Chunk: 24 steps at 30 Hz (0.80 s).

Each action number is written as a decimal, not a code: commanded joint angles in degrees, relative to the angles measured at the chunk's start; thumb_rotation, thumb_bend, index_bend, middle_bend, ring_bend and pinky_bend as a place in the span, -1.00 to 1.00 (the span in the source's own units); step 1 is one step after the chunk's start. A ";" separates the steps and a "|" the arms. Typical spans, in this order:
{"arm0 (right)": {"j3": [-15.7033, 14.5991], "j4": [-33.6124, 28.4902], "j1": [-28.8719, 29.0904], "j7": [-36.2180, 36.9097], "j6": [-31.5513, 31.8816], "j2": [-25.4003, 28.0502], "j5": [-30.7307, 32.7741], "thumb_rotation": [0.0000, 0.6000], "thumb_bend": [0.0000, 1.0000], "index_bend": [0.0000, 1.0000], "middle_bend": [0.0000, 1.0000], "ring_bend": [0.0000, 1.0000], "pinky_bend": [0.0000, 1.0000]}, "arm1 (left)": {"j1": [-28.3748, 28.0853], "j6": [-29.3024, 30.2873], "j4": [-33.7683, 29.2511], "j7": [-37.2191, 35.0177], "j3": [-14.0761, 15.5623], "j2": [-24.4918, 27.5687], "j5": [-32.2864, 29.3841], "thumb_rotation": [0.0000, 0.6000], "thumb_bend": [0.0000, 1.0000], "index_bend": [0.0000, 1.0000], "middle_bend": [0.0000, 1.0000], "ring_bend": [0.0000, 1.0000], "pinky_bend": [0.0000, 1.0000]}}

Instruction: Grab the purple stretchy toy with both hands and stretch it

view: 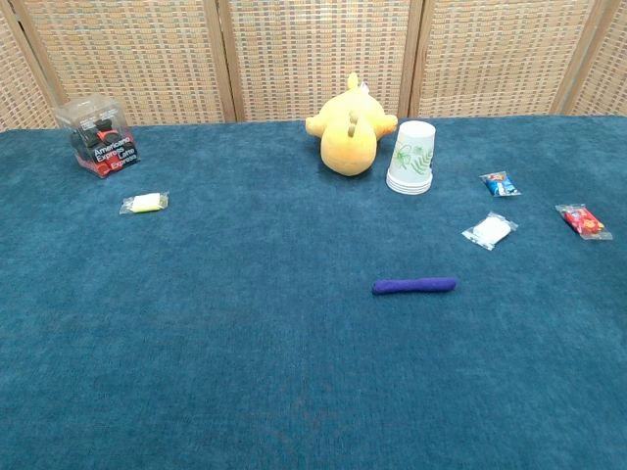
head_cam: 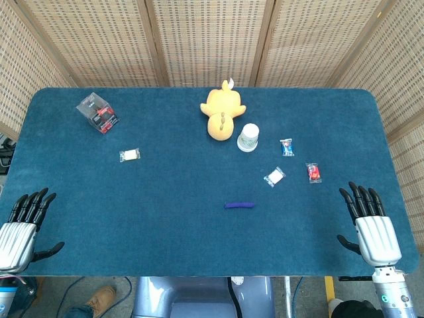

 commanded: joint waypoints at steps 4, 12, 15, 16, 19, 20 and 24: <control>-0.03 0.11 0.04 0.24 -0.21 0.06 0.16 1.00 -1.00 -0.88 -1.00 -1.00 -1.00 | -0.05 -0.15 0.08 0.29 0.00 -0.17 -0.10 1.00 -1.00 -1.00 -1.00 -1.00 -1.00; -0.48 -1.24 2.41 1.13 -4.43 0.59 -0.71 1.00 -1.00 -0.86 -1.00 -1.00 -1.00 | -0.38 -0.75 0.45 0.87 -0.19 -0.78 -0.54 1.00 -1.00 -1.00 -1.00 -1.00 -1.00; -0.11 -1.69 5.97 1.62 -9.62 0.39 -1.35 1.00 -1.00 -0.79 -1.00 -1.00 -1.00 | -0.87 -1.52 0.68 1.57 -0.63 -1.36 -1.32 1.00 -1.00 -1.00 -1.00 -1.00 -1.00; 0.29 -2.15 7.34 2.16 -11.74 0.33 -0.82 1.00 -1.00 -0.76 -1.00 -1.00 -1.00 | -1.00 -1.71 0.70 1.88 -0.75 -1.57 -1.53 1.00 -1.00 -1.00 -1.00 -1.00 -1.00; 2.59 -2.26 12.78 2.62 -19.02 -0.51 1.34 1.00 -1.00 -0.65 -1.00 -1.00 -1.00 | -1.24 -2.09 0.64 2.92 -1.05 -2.14 -2.22 1.00 -1.00 -1.00 -1.00 -1.00 -1.00; 3.34 -1.71 14.24 1.92 -20.60 -1.13 1.91 1.00 -1.00 -0.59 -1.00 -1.00 -1.00 | -1.31 -2.15 0.62 3.25 -1.17 -2.34 -2.43 1.00 -1.00 -1.00 -1.00 -1.00 -1.00; 6.05 -1.83 19.53 4.71 -28.28 -4.05 7.08 1.00 -0.98 -0.44 -1.00 -1.00 -1.00 | -1.39 -1.16 1.85 5.62 -2.18 -3.84 -2.95 1.00 -1.00 -1.00 -1.00 -1.00 -1.00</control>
